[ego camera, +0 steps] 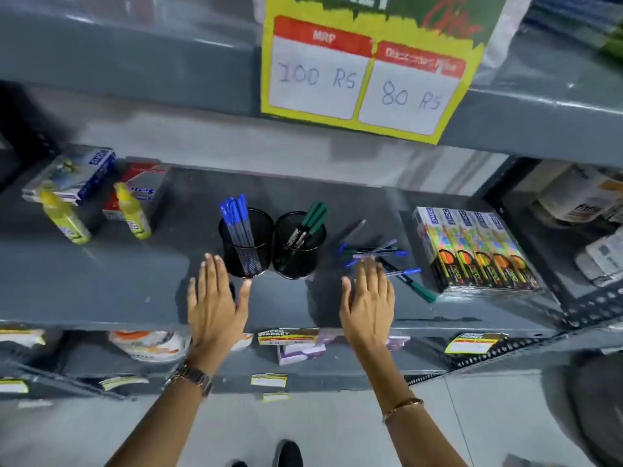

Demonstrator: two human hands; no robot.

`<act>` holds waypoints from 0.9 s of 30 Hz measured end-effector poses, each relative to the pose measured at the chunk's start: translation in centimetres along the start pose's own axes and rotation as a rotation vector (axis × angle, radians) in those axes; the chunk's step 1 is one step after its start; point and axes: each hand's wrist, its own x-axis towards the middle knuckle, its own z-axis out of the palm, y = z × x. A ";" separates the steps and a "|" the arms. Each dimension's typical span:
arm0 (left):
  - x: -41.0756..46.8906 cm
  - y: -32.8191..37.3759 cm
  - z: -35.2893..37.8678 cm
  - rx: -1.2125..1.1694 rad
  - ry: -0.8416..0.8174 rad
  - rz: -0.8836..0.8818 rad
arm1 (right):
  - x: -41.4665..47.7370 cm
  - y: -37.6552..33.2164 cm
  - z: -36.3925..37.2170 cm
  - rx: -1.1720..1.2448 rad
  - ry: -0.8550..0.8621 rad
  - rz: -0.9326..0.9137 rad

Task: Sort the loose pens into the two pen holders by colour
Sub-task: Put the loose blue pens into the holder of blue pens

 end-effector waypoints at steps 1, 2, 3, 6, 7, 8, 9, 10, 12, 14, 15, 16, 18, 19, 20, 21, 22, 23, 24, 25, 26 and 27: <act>0.3 0.0 0.2 0.014 -0.023 -0.026 | 0.3 0.6 0.0 -0.006 -0.022 0.041; 0.4 0.0 0.4 0.047 -0.013 -0.021 | 0.7 1.1 0.1 -0.027 -0.041 0.065; 0.6 -0.2 0.7 0.078 0.001 -0.010 | 0.9 1.7 0.3 -0.054 -0.072 0.077; 0.7 -0.2 1.5 0.136 0.017 0.011 | 0.8 2.4 0.7 -0.090 -0.127 0.062; 0.7 -0.2 1.6 0.143 0.018 0.013 | 0.5 2.1 0.7 -0.092 -0.120 0.040; 0.7 -0.2 1.8 0.150 0.019 0.017 | 0.0 1.9 0.7 -0.090 -0.116 0.016; 0.7 -0.2 1.7 0.158 0.014 0.013 | -0.6 1.4 0.8 -0.088 -0.121 -0.006; 0.6 -0.2 1.7 0.165 0.009 0.011 | -1.3 0.9 0.9 -0.084 -0.139 -0.033; 0.5 -0.2 1.7 0.180 0.003 0.011 | -3.0 -0.6 1.1 -0.075 -0.145 -0.090; 0.5 -0.2 1.6 0.186 -0.005 0.011 | -3.9 -1.4 1.1 -0.053 -0.072 -0.123; 0.5 -0.1 1.6 0.185 -0.008 0.013 | -3.8 -1.3 1.0 -0.035 -0.023 -0.111; 0.5 -0.1 1.5 0.173 -0.017 0.008 | -3.4 -1.1 0.8 -0.014 0.015 -0.061; 0.5 0.0 1.5 0.180 -0.016 0.014 | -1.8 -0.1 0.3 0.022 0.057 0.169; 0.4 0.0 1.5 0.180 -0.020 0.012 | -0.7 0.3 0.0 0.045 0.066 0.319; 0.4 0.0 1.5 0.180 -0.016 0.012 | 0.4 0.7 -0.2 0.054 0.064 0.447; 0.4 0.0 1.5 0.177 -0.013 0.008 | 1.4 0.8 -0.3 0.046 0.049 0.528; 0.4 0.0 1.5 0.175 -0.014 0.006 | 2.2 0.8 -0.3 0.036 0.033 0.567; 0.4 0.0 1.5 0.175 -0.017 0.005 | 2.7 0.6 -0.1 0.046 0.030 0.589; 0.5 0.0 1.4 0.177 -0.019 0.003 | 3.1 0.4 0.1 0.075 0.043 0.604; 0.5 0.0 1.4 0.183 -0.019 0.000 | 3.5 0.1 0.3 0.110 0.060 0.619; 0.5 0.0 1.4 0.187 -0.017 -0.001 | 3.6 -0.1 0.4 0.135 0.073 0.634; 0.6 0.0 1.4 0.191 -0.016 -0.003 | 3.7 -0.4 0.6 0.153 0.082 0.648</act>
